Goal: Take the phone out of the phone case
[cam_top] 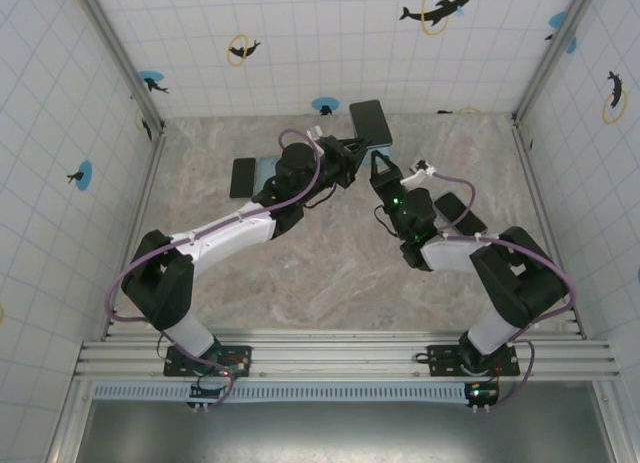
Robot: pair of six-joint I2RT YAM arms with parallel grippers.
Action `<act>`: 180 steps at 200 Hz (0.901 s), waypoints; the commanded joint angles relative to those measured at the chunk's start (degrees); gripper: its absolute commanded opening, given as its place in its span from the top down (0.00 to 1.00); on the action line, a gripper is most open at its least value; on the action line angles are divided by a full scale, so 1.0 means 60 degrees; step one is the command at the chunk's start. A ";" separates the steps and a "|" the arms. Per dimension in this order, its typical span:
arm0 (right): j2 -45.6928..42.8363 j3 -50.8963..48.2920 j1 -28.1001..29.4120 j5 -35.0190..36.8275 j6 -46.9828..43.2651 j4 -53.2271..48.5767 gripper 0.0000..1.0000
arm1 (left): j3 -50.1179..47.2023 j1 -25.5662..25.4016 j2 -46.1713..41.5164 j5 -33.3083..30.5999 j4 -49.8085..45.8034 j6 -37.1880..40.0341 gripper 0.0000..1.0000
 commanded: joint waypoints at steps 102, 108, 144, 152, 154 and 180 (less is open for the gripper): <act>-0.2089 -0.1899 -0.1488 0.0097 -0.0370 -0.0924 0.98 | 0.0087 0.1332 0.0938 0.2517 -0.0134 0.1557 0.99; -0.2196 -0.2036 -0.1545 0.0104 -0.0319 -0.0991 0.98 | 0.0183 0.1361 0.1092 0.2579 -0.0174 0.1694 0.99; -0.2701 -0.2677 -0.1697 0.0179 -0.0105 -0.1203 0.98 | 0.0620 0.1495 0.2189 0.2857 -0.0133 0.2103 0.98; -0.2799 -0.2754 -0.1731 0.0204 -0.0068 -0.1334 0.98 | 0.0744 0.1505 0.2466 0.2915 -0.0127 0.2161 0.97; -0.2817 -0.2777 -0.1740 0.0204 -0.0060 -0.1365 0.98 | 0.0762 0.1516 0.2545 0.2934 -0.0114 0.2173 0.97; -0.3036 -0.2998 -0.1838 0.0202 0.0033 -0.1478 0.98 | 0.1211 0.1519 0.3379 0.3136 0.0274 0.2231 0.95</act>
